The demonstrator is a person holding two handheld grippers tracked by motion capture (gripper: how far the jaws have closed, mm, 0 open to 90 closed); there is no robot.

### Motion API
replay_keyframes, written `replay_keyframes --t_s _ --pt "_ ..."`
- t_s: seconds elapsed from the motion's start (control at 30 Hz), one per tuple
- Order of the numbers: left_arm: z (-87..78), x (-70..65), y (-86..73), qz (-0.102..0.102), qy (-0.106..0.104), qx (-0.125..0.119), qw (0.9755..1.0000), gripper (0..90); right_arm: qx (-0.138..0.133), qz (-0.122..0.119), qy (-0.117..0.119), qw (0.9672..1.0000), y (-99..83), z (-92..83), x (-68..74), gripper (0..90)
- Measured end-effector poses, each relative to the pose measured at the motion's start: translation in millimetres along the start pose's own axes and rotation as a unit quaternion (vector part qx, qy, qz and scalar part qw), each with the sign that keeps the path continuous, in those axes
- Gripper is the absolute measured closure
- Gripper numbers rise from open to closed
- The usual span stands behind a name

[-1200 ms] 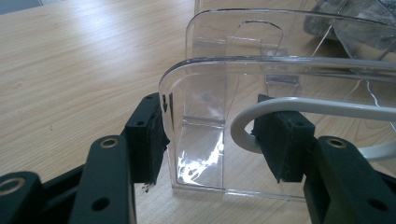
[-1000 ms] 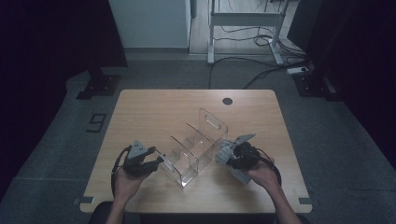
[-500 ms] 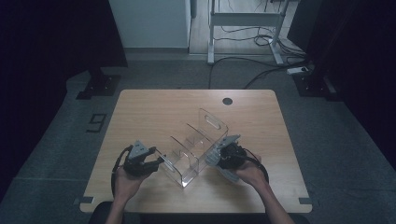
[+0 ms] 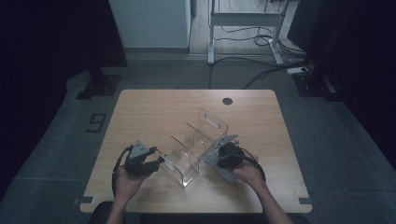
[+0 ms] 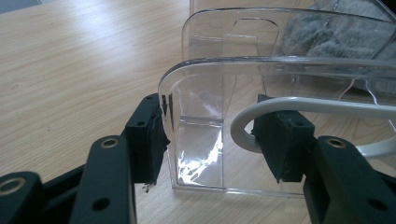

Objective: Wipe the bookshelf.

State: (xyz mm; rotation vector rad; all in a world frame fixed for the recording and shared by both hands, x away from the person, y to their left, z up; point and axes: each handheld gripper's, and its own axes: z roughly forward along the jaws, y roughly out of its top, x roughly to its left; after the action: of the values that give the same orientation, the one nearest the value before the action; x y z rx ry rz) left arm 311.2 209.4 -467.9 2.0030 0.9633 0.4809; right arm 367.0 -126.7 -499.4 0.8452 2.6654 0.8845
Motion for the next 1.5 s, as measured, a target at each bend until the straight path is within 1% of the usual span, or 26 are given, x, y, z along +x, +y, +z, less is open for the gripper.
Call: replay_keyframes --t_s 0.1,0.23,0.4,0.53,0.63,0.77,0.9,1.07,1.2,1.33,1.5 --pt "0.2 0.1 0.0 0.0 0.0 -0.001 1.0 45.2 0.01 0.002 -0.004 0.9999 -1.7 6.6 -0.1 64.0" --pt "0.6 0.1 -0.2 -0.001 0.001 -0.002 1.0 45.2 0.021 0.007 -0.004 0.9997 -4.5 15.0 -1.2 64.0" --pt "0.7 0.2 -0.7 -0.002 0.002 -0.004 1.0 45.1 0.027 0.011 -0.003 0.9996 -7.2 19.8 -2.0 64.1" --pt "0.9 0.5 -1.2 -0.003 0.002 -0.007 1.0 45.1 0.029 0.009 -0.006 0.9995 -7.1 18.5 -1.6 64.1" --pt "1.1 0.6 -1.5 -0.003 0.003 -0.008 1.0 45.1 0.03 0.009 -0.009 0.9995 -8.3 13.8 -1.9 64.2" --pt "1.3 0.7 -1.7 -0.003 0.003 -0.009 0.9999 45.1 0.033 0.015 -0.013 0.9993 -14.9 4.1 -4.0 64.3" --pt "1.3 0.8 -1.6 -0.004 0.004 -0.009 0.9999 45.1 0.031 0.03 -0.018 0.9989 -23.7 -6.8 -8.4 64.3" --pt "1.3 1.0 -1.5 -0.004 0.003 -0.008 1.0 45.1 0.029 0.035 -0.016 0.9988 -32.7 -21.3 -8.7 64.3" --pt "1.2 0.9 -1.5 -0.004 0.003 -0.007 1.0 45.1 0.024 0.028 -0.013 0.9992 -35.7 -31.2 -4.2 64.2" --pt "1.2 1.0 -1.4 -0.004 0.003 -0.006 1.0 45.1 0.016 0.02 -0.009 0.9996 -34.3 -38.5 1.7 63.9" --pt "1.3 0.9 -1.2 -0.004 0.003 -0.006 1.0 45.1 0.001 0.013 0.013 0.9998 -30.6 -44.7 9.6 63.7"
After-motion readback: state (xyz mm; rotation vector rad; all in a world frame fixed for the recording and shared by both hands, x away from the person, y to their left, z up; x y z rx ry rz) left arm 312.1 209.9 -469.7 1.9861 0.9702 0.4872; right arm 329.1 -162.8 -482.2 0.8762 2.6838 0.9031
